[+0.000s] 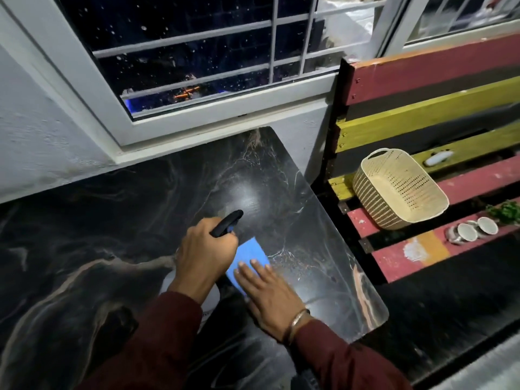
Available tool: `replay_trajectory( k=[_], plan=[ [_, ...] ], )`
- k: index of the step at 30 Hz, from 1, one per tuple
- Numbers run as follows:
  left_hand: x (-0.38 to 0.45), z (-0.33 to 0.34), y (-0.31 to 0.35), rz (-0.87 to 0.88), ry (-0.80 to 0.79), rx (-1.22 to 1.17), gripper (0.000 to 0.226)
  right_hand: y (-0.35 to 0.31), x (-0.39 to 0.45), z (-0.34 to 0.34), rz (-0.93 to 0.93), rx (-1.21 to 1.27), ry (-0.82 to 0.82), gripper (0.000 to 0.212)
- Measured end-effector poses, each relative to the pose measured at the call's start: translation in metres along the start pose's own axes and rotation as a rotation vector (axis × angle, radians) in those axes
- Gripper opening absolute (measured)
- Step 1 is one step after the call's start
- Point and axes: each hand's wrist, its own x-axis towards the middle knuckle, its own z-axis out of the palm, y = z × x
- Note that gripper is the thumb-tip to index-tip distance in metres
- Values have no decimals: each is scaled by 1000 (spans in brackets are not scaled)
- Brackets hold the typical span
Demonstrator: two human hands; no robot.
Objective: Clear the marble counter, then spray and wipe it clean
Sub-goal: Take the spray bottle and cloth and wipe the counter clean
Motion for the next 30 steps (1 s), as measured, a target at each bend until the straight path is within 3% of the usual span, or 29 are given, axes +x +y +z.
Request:
replay_trajectory(
  k=[2,5,7,8,10,13,16,18,21,23,24,28,30],
  plan=[
    [-5,-13,-12,-12,-16,-14,23,32,1,-3,18,-63,-2,57],
    [-8,-39,-37,1,-21,2,23,82,27,-14,425,-39,63,63],
    [-9,-56,-55,0,1,18,21,73,62,-15,645,2,112,65],
    [-8,-63,-63,-3,12,20,20,52,82,-14,666,8,135,63],
    [-8,-76,-81,-14,29,32,24,-7,115,0,508,-3,101,60],
    [-11,-91,-95,-46,69,29,20,-106,118,32,101,-45,3,59],
    [-14,-98,-104,-42,84,13,12,-129,69,40,-146,-20,-35,54],
    [-16,-103,-110,-45,48,20,13,-88,49,29,-87,-70,12,56],
    [-18,-113,-121,-59,27,27,18,-5,49,4,342,-108,116,57],
    [-19,-121,-126,-73,22,28,20,0,69,-4,639,-4,135,58],
    [-20,-125,-130,-85,17,33,19,-21,87,0,684,22,128,61],
    [-21,-139,-139,-130,16,53,18,-126,139,29,319,49,13,64],
    [-26,-152,-147,-150,-3,98,9,-141,145,28,256,101,-1,60]
  ],
)
